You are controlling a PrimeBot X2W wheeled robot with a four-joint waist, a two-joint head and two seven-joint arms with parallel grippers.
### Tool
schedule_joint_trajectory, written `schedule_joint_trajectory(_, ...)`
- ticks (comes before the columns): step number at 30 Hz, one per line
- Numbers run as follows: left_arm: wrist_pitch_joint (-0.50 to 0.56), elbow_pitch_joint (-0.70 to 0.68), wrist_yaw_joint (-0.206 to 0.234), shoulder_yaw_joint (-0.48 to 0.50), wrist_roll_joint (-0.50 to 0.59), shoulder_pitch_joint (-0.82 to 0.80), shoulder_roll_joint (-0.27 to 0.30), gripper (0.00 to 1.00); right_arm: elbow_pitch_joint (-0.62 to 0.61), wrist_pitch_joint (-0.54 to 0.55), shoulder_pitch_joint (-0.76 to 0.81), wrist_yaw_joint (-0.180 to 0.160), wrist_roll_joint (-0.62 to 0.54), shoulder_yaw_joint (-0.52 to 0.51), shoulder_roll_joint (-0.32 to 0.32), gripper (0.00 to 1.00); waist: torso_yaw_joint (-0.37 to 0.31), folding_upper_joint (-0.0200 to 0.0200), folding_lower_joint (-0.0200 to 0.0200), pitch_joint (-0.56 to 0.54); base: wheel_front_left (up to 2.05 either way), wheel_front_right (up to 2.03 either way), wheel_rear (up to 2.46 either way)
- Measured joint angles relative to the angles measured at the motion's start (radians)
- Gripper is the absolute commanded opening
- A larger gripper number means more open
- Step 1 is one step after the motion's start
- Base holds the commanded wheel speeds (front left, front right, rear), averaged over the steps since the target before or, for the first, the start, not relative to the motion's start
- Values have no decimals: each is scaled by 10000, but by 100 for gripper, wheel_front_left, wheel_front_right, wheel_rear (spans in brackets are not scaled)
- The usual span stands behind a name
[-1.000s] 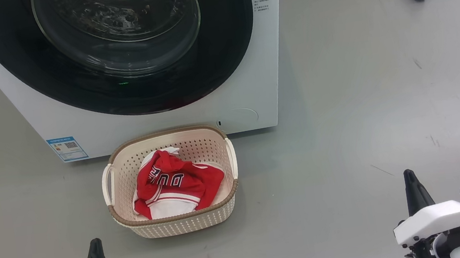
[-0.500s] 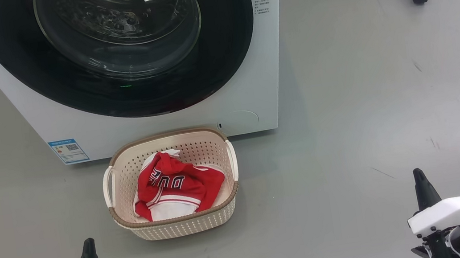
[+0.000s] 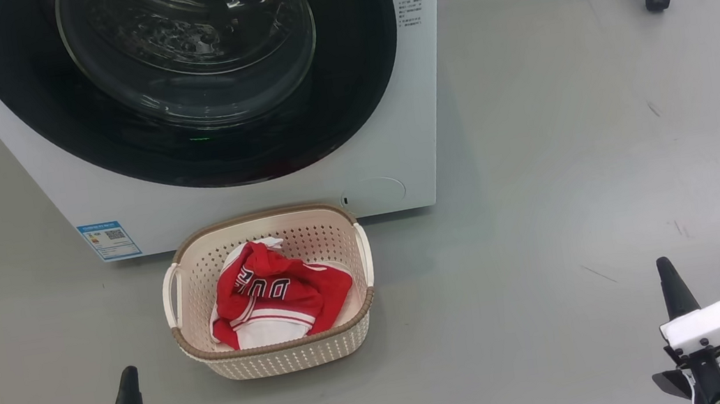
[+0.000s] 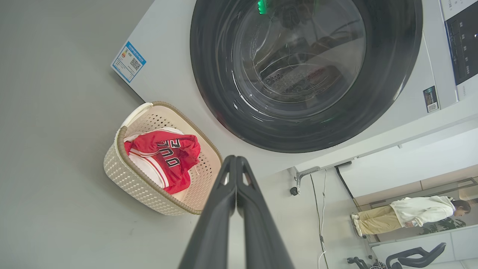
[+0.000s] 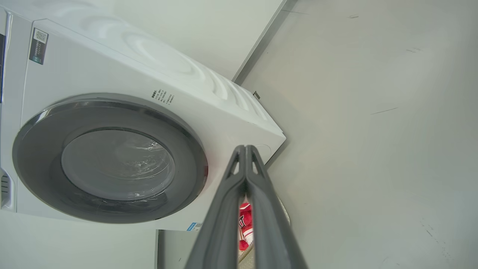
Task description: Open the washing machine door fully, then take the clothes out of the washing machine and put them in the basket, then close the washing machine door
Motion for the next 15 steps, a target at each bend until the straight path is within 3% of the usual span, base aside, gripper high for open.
schedule_joint_trajectory(15,328,226,-351,378,-1835,-305,-12,0,0,453,-133,263,1987,-431,-67,0,3,0,0,-97,0,0,0)
